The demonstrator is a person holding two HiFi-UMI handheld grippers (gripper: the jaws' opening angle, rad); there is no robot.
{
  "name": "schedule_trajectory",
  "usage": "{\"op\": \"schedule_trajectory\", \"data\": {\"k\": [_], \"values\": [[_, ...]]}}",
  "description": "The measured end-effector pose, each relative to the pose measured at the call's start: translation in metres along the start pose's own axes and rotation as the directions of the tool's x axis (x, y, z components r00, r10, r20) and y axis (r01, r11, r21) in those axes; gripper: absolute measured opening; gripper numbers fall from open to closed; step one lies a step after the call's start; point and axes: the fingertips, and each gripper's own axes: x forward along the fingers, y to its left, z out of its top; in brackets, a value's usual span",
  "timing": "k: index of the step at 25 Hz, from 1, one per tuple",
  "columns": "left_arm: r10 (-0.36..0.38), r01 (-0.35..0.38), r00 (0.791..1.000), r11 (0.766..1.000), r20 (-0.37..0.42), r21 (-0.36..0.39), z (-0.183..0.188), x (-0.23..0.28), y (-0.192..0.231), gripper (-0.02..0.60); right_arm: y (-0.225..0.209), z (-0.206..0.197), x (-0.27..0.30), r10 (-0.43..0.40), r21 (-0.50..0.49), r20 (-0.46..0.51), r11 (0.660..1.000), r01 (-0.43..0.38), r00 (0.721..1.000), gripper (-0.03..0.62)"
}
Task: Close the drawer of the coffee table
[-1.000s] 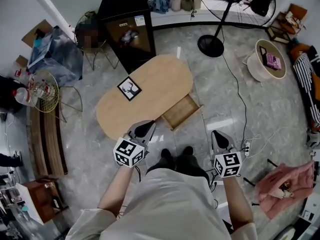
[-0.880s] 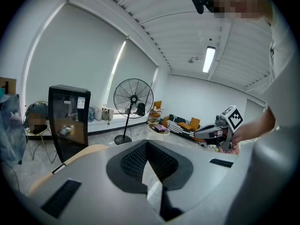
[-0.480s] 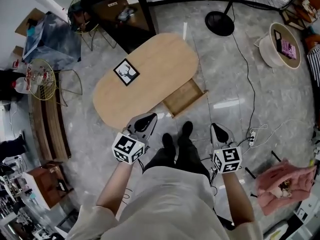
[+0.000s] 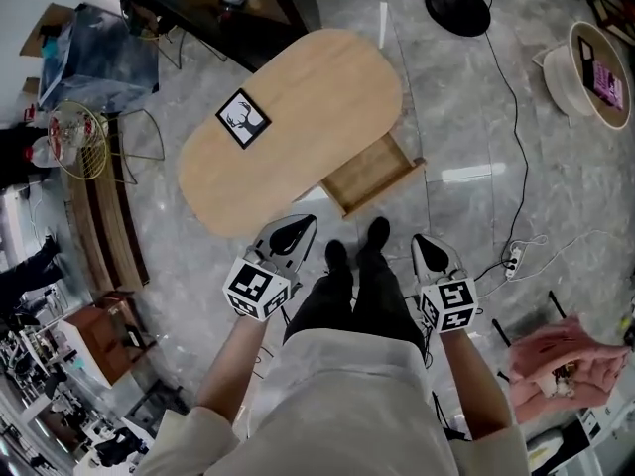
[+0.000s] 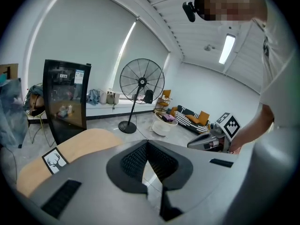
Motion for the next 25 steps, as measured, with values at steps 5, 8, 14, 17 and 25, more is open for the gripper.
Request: {"op": "schedule_trajectory", "data": {"k": [5, 8, 14, 17, 25], "values": [[0.011, -0.013, 0.999, 0.999, -0.040, -0.029, -0.021, 0.029, 0.006, 0.006, -0.007, -0.025, 0.035, 0.099, 0.045, -0.050, 0.994, -0.096, 0.994, 0.011], [0.008, -0.010, 0.998, 0.999, -0.065, -0.042, -0.032, 0.043, 0.009, 0.006, -0.013, -0.038, 0.054, 0.125, 0.071, -0.077, 0.990, -0.119, 0.989, 0.011], [-0.006, -0.001, 0.995, 0.998, -0.103, -0.061, -0.055, 0.064, 0.030, 0.006, -0.017, -0.059, 0.095, 0.163, 0.129, -0.112, 0.981, -0.148, 0.980, 0.026], [-0.027, 0.019, 0.991, 0.998, -0.128, -0.068, -0.068, 0.074, 0.041, 0.006, -0.021, -0.067, 0.110, 0.155, 0.168, -0.116, 0.977, -0.135, 0.981, 0.028], [-0.124, 0.139, 0.971, 0.988, -0.206, 0.061, -0.095, 0.105, 0.073, 0.006, -0.035, -0.099, 0.152, 0.105, 0.292, -0.108, 0.954, -0.069, 0.989, 0.051]]}}
